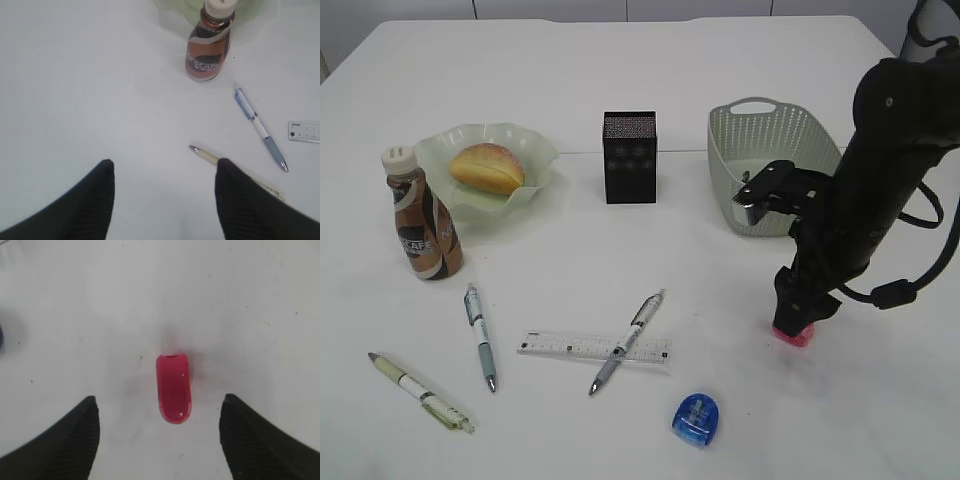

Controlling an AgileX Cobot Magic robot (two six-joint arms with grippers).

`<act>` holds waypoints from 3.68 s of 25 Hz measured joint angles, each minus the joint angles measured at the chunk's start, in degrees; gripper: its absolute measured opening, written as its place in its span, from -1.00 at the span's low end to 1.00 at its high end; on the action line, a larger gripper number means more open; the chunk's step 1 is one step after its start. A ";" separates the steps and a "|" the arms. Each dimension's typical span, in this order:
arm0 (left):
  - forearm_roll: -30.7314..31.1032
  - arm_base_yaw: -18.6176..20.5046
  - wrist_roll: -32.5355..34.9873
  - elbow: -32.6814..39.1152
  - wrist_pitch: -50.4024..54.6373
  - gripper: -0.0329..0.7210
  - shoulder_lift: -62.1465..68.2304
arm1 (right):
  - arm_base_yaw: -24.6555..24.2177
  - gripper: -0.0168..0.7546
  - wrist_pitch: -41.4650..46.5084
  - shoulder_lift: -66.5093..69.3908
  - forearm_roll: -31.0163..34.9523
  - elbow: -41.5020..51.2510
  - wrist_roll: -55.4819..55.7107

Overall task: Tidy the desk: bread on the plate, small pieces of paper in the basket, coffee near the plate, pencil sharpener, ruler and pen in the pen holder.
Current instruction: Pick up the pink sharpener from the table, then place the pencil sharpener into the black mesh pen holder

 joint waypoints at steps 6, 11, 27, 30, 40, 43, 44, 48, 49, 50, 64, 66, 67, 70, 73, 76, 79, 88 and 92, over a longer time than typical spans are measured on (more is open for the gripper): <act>0.09 0.00 0.00 0.00 0.12 0.29 0.00 | 0.00 0.54 -1.06 2.06 -0.66 -0.39 -1.17; 0.09 0.00 0.00 0.00 0.12 0.29 0.00 | 0.00 0.54 -1.34 3.55 -1.82 -0.68 -1.40; 1.02 0.00 0.00 0.00 0.68 0.25 0.00 | 2.95 0.54 -1.01 6.74 -6.56 -3.36 -1.52; 1.11 0.00 0.00 0.00 0.78 0.24 0.00 | 2.95 0.54 -0.88 6.74 -6.80 -3.36 -1.52; 1.23 0.00 0.00 0.00 0.99 0.24 0.00 | 2.95 0.54 -0.77 7.57 -7.61 -3.46 -1.52; 1.23 0.00 0.00 0.00 1.07 0.24 0.00 | 2.95 0.54 -0.64 8.58 -7.70 -3.46 -1.60; 1.23 0.00 0.00 0.00 1.12 0.24 0.00 | 2.95 0.54 -0.64 8.80 -7.70 -3.46 -1.60; 1.23 0.00 0.00 0.00 1.35 0.24 0.00 | 2.95 0.54 -0.64 8.94 -7.70 -3.46 -1.60; 1.23 0.00 0.00 0.00 1.35 0.24 0.00 | 2.95 0.54 -0.64 8.94 -7.70 -3.46 -1.60; 1.23 0.00 0.00 0.00 1.35 0.24 0.00 | 2.95 0.54 -0.64 8.94 -7.70 -3.46 -1.60; 1.57 0.00 0.00 0.00 1.70 0.23 0.00 | 2.95 -0.50 -0.80 8.94 -7.51 -3.59 0.74; 1.57 0.00 0.00 0.00 1.73 0.22 0.00 | 2.95 -0.50 -0.32 8.94 -7.51 -3.88 4.00; 1.57 0.00 0.00 0.00 1.73 0.22 0.00 | 2.95 -0.50 0.41 8.94 -7.51 -4.26 5.66; 1.57 0.00 0.00 0.00 1.77 0.21 0.00 | 2.95 -0.50 4.02 9.04 -7.46 -6.81 11.65; 1.57 0.00 0.00 0.00 1.86 0.21 0.00 | 2.95 -0.50 10.72 9.04 -7.37 -11.14 21.65; 1.57 0.00 0.00 0.00 2.03 0.19 0.00 | 2.95 -0.50 16.20 9.04 -7.19 -16.07 32.58; 1.57 0.00 0.00 0.00 2.95 0.18 0.00 | 2.95 -0.50 17.09 9.04 -5.91 -20.58 40.48; 1.57 0.00 0.00 0.00 5.80 0.17 0.00 | 5.59 -0.50 18.45 8.22 -4.28 -32.19 47.57; 1.57 0.00 0.00 0.00 5.80 0.17 0.00 | 7.43 -0.50 18.57 8.09 -5.35 -37.97 47.59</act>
